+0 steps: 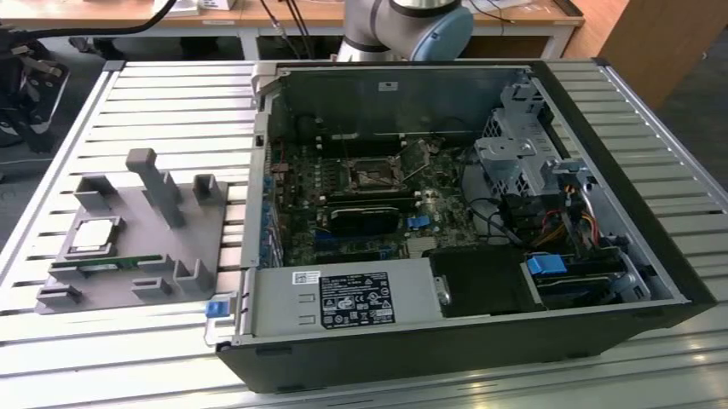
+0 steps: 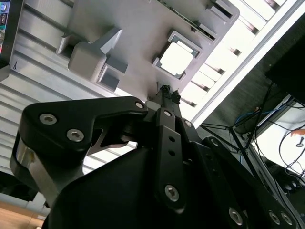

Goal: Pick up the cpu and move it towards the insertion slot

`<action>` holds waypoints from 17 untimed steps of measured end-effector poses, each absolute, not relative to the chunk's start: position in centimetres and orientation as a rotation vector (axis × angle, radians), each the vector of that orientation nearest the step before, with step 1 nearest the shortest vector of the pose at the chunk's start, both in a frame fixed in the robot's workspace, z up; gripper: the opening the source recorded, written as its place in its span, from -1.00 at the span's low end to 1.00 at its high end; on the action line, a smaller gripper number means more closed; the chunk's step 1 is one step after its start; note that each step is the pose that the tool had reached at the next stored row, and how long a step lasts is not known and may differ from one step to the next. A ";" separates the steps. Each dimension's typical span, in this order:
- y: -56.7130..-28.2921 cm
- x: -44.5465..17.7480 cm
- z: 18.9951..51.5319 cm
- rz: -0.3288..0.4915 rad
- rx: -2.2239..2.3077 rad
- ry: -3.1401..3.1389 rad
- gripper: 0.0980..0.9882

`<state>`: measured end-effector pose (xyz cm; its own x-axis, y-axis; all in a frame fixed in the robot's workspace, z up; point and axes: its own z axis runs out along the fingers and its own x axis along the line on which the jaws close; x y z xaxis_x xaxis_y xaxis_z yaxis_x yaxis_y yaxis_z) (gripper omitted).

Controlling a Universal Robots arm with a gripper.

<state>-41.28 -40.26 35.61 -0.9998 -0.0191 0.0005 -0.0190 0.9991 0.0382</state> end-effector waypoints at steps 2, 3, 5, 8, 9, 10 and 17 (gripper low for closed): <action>-40.3 -41.6 35.6 -0.060 0.030 -3.140 -0.98; -40.3 -41.7 35.6 -0.060 0.030 -3.140 -0.98; -40.3 -42.0 35.6 -0.060 0.030 -3.140 -0.98; -40.3 -42.4 35.6 -0.060 0.030 -3.140 -0.98; -40.3 -42.5 35.6 -0.060 0.030 -3.140 -0.98; -40.3 -42.6 35.6 -0.060 0.031 -3.140 -0.98; -40.4 -42.8 35.1 -0.060 0.031 -3.138 -0.56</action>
